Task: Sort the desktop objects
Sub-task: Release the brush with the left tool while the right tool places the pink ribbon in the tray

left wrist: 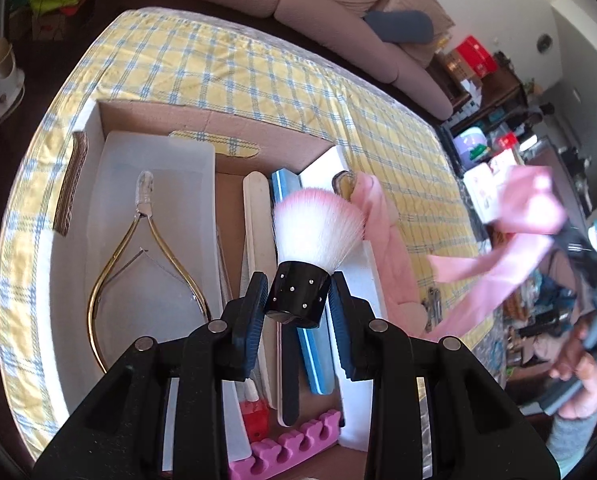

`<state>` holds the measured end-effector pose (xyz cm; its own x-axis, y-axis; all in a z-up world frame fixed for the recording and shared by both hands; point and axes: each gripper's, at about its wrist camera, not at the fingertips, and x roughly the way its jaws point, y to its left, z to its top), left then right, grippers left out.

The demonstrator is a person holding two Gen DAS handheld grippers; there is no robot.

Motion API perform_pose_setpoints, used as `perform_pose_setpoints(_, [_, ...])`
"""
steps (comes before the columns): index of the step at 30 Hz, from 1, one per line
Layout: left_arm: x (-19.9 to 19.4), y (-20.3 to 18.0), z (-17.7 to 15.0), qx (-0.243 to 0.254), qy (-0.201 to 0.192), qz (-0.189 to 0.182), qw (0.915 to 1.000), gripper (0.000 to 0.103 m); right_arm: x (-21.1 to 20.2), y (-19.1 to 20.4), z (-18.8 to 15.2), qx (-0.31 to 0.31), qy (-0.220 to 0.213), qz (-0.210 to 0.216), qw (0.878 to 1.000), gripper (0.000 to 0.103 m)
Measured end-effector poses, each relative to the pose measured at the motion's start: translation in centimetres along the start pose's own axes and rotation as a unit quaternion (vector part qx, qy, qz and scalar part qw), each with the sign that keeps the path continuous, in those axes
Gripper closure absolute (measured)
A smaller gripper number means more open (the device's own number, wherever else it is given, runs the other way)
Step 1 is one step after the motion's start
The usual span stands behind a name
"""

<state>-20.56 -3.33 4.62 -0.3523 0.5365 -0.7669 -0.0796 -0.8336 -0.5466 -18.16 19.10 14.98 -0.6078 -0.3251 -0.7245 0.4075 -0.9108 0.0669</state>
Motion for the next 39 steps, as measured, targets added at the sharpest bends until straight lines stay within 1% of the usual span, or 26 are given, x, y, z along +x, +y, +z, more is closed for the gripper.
perform_pose_setpoints(1, [0.0,0.2,0.1,-0.013,-0.002,-0.003,0.9999,0.076,-1.3,0.5,0.8,-0.004,-0.013,0.004,1.000,0.097])
perform_pose_setpoints(2, [0.0,0.6,0.1,-0.028,-0.009,0.000,0.9996,0.076,-2.4,1.0,1.6,-0.006,-0.024,0.010,1.000,0.097])
perform_pose_setpoints(3, [-0.1,0.8,0.2,-0.037,-0.015,-0.006,0.9992,0.075,-3.7,1.6,2.4,-0.008,-0.037,0.017,0.999,0.097])
perform_pose_setpoints(5, [-0.3,1.0,0.2,-0.052,-0.019,-0.016,0.9983,0.064,-5.7,2.8,3.7,-0.013,-0.053,0.032,0.998,0.097])
perform_pose_setpoints(6, [-0.6,0.9,0.3,-0.054,-0.021,-0.023,0.9980,0.063,-6.5,3.6,4.5,-0.017,-0.060,0.039,0.997,0.097])
perform_pose_setpoints(10, [-3.3,0.6,0.4,-0.046,-0.039,-0.036,0.9975,0.060,-8.8,6.5,6.3,-0.026,-0.074,0.071,0.994,0.097])
perform_pose_setpoints(14, [-8.1,1.1,-0.2,-0.028,-0.066,-0.044,0.9965,0.054,-9.1,9.2,6.5,-0.025,-0.068,0.110,0.991,0.097])
perform_pose_setpoints(17, [-11.0,2.3,-1.0,-0.016,-0.076,-0.032,0.9965,0.053,-7.3,11.3,5.4,-0.037,-0.048,0.123,0.991,0.097])
perform_pose_setpoints(19, [-12.2,3.2,-1.6,-0.007,-0.078,-0.023,0.9967,0.053,-5.4,12.6,4.4,-0.041,-0.033,0.130,0.990,0.097])
perform_pose_setpoints(22, [-12.7,3.6,-2.4,0.016,-0.060,-0.012,0.9980,0.053,-2.3,14.2,2.0,-0.055,-0.006,0.127,0.990,0.097])
perform_pose_setpoints(23, [-12.7,3.8,-2.7,0.020,-0.055,-0.014,0.9982,0.053,-1.4,14.6,1.2,-0.057,0.003,0.124,0.991,0.097])
perform_pose_setpoints(26, [-12.4,4.0,-3.5,0.022,-0.047,-0.023,0.9984,0.053,1.7,15.1,-1.9,-0.063,0.048,0.115,0.990,0.097])
perform_pose_setpoints(28, [-12.0,4.1,-4.1,0.025,-0.039,-0.027,0.9986,0.053,3.4,15.2,-3.9,-0.074,0.086,0.097,0.989,0.097])
perform_pose_setpoints(30, [-11.4,4.0,-4.4,0.025,-0.032,-0.034,0.9986,0.053,4.9,14.8,-5.4,-0.084,0.122,0.068,0.987,0.097])
perform_pose_setpoints(32, [-10.9,3.7,-4.8,0.029,-0.026,-0.037,0.9986,0.053,5.8,14.4,-6.6,-0.086,0.148,0.052,0.984,0.097])
perform_pose_setpoints(34, [-10.4,3.3,-5.1,0.034,-0.019,-0.039,0.9985,0.053,6.3,13.9,-7.1,-0.093,0.163,0.039,0.981,0.097])
perform_pose_setpoints(36, [-9.8,2.7,-5.4,0.040,-0.012,-0.039,0.9984,0.052,6.8,14.3,-7.3,-0.111,0.175,0.016,0.978,0.096])
perform_pose_setpoints(38, [-9.5,2.1,-6.0,0.051,-0.010,-0.030,0.9982,0.051,7.0,14.6,-7.0,-0.119,0.179,0.010,0.977,0.096])
perform_pose_setpoints(39, [-9.4,1.8,-6.2,0.056,-0.009,-0.024,0.9981,0.051,7.1,14.7,-7.0,-0.117,0.185,0.010,0.976,0.094])
